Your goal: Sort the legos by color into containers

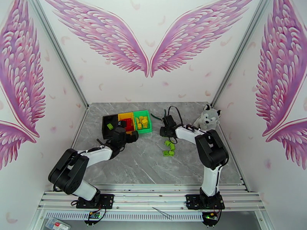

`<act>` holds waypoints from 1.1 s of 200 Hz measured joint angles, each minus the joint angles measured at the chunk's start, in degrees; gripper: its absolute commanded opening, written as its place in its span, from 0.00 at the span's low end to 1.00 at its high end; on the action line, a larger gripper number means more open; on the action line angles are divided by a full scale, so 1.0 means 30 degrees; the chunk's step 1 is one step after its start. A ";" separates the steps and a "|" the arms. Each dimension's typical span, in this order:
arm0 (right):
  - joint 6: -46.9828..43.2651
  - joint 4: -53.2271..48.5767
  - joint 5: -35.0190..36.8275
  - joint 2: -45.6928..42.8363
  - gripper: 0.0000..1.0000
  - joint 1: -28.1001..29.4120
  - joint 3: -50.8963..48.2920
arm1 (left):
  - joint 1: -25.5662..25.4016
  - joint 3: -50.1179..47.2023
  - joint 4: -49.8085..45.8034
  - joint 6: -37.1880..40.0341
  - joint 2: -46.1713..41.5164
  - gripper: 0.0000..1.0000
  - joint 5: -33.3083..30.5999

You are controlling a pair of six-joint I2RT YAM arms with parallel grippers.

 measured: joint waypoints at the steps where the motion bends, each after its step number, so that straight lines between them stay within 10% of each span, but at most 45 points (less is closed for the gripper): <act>1: 0.0007 0.0015 -0.0051 -0.0015 0.24 0.0051 0.0000 | 0.0036 -0.0036 -0.0007 -0.0007 -0.0051 0.99 -0.0007; 174: 0.7337 0.9318 -1.2830 1.0433 0.28 0.4422 1.4273 | 0.6630 -0.4867 -0.1741 -0.3388 -1.0222 0.99 -0.1749; 220: 0.8786 0.8386 -1.2968 1.5322 0.64 0.5005 2.2855 | 0.7278 -0.5158 -0.1880 -0.3832 -1.0382 0.99 -0.0787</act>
